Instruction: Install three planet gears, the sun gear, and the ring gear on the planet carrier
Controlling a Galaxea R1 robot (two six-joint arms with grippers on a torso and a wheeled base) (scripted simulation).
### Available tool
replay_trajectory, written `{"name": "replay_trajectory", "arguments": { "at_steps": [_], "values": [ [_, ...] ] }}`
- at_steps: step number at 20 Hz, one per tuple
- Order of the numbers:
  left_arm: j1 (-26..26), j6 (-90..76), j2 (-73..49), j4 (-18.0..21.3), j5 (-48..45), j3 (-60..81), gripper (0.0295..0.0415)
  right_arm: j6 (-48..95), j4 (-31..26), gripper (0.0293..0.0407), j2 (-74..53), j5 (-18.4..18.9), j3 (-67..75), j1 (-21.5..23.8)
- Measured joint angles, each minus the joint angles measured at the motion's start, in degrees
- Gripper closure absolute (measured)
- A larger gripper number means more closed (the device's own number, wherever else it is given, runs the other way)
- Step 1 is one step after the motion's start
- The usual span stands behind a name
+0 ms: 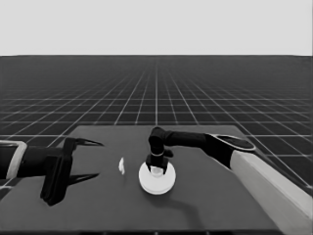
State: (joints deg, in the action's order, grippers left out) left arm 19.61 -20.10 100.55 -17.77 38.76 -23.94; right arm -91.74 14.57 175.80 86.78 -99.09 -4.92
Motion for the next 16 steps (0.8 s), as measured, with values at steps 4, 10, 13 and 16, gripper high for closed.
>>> {"name": "replay_trajectory", "arguments": {
  "at_steps": [4, 10, 13, 16],
  "values": [
    [0.00, 0.00, 0.00, 0.00, 0.00, 0.00, 0.0326, -2.00, 0.00, 0.0351, 0.00, 0.00, 0.00, 0.00],
    [0.00, 0.00, 0.00, 0.00, 0.00, 0.00, 0.0326, -5.00, 0.00, 0.0351, 0.00, 0.00, 0.00, 0.01],
    [0.00, 0.00, 0.00, 0.00, 0.00, 0.00, 0.0326, -6.50, -0.01, 0.0351, 0.00, 0.00, 0.00, 0.01],
    [0.00, 0.00, 0.00, 0.00, 0.00, 0.00, 0.0326, -8.00, 0.00, 0.0351, 0.00, 0.00, 0.00, 0.02]
  ]
}}
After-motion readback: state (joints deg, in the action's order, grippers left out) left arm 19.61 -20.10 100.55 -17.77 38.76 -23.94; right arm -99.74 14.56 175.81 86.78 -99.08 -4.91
